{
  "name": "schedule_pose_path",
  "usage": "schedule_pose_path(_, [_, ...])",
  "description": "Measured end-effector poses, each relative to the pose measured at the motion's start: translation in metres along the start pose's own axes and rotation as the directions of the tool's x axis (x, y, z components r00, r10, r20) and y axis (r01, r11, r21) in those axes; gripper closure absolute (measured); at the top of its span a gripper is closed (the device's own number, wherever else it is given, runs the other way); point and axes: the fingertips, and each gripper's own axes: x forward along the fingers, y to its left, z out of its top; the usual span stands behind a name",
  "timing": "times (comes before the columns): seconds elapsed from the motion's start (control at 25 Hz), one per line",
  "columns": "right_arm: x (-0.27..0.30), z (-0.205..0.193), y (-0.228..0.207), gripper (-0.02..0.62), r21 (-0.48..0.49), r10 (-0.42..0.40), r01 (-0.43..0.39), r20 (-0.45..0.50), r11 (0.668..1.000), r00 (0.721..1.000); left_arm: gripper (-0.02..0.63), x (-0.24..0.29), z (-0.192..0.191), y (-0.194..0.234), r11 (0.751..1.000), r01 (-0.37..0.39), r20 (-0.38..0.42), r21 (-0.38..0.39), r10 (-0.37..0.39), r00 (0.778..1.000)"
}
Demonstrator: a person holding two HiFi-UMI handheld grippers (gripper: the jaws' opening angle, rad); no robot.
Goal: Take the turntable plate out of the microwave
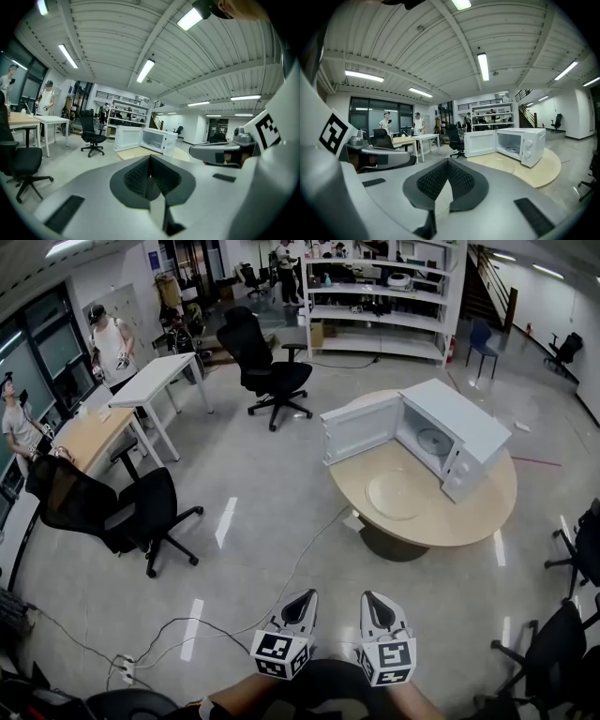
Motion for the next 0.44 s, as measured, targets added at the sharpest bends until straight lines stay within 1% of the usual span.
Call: schedule_pose_path(0.44, [-0.0075,-0.0017,-0.0015,0.58,-0.008,-0.006,0.006,0.003,1.0,1.0,0.56,-0.0026,-0.0014,-0.007,1.0,0.004,-0.004,0.006,-0.004,1.0])
